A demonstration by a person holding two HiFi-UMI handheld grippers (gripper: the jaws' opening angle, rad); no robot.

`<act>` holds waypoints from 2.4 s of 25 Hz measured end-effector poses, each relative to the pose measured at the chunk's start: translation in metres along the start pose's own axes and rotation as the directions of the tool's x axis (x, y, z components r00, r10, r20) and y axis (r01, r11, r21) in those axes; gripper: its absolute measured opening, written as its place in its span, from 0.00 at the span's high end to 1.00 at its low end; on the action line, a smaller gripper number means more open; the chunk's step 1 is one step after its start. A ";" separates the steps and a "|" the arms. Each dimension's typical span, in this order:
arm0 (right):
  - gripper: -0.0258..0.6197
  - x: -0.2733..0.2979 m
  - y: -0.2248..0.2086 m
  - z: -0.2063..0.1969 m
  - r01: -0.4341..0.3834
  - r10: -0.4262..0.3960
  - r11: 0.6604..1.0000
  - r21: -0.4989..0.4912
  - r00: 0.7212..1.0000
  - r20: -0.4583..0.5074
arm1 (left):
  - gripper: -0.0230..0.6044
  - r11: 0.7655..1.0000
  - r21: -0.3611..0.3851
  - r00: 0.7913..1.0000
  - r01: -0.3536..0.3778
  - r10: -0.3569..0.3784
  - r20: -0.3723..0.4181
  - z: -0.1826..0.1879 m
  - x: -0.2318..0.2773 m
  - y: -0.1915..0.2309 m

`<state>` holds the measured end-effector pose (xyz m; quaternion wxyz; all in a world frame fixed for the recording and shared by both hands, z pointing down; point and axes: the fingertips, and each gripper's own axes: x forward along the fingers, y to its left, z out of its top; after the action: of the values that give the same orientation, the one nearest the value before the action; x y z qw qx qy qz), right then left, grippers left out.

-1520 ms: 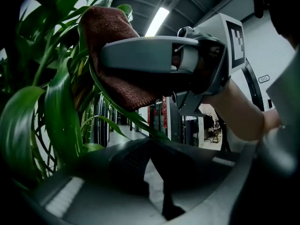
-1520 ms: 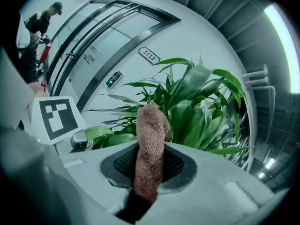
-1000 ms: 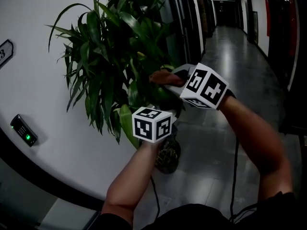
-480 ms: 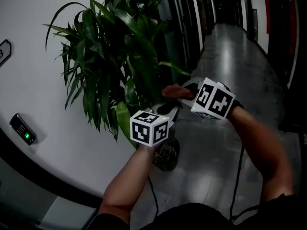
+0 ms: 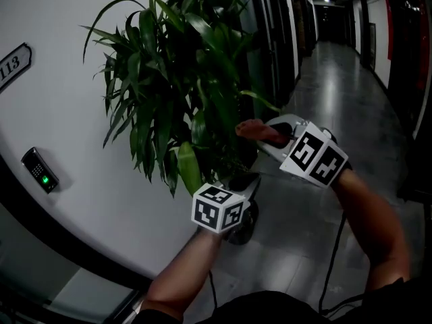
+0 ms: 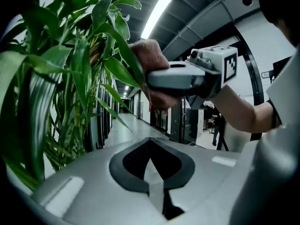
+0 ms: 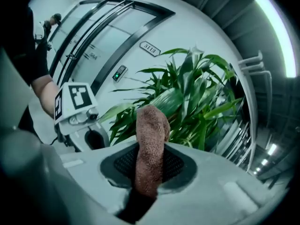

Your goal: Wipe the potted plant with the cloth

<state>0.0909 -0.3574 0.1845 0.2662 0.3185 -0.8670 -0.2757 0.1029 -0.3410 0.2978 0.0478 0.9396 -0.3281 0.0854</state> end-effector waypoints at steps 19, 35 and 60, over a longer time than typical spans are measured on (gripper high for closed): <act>0.85 0.057 -0.080 0.103 0.079 -0.077 0.997 -0.012 0.994 0.071 | 0.94 0.992 -0.028 0.991 -0.127 0.126 -0.034 -0.043 -0.074 0.005; 0.85 0.076 -0.037 0.063 0.070 -0.083 0.995 0.069 0.974 0.209 | 0.94 0.970 -0.065 0.973 -0.232 0.232 -0.019 -0.053 -0.112 -0.002; 0.85 0.105 0.011 -0.012 -0.041 -0.013 0.961 0.272 0.981 0.195 | 0.94 0.928 -0.151 0.940 -0.341 0.336 -0.055 -0.096 -0.127 -0.025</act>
<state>0.0253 -0.4278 0.2306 0.1352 0.3175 -0.9210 -0.1806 0.0087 -0.2304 0.3672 0.1112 0.8609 -0.4901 0.0792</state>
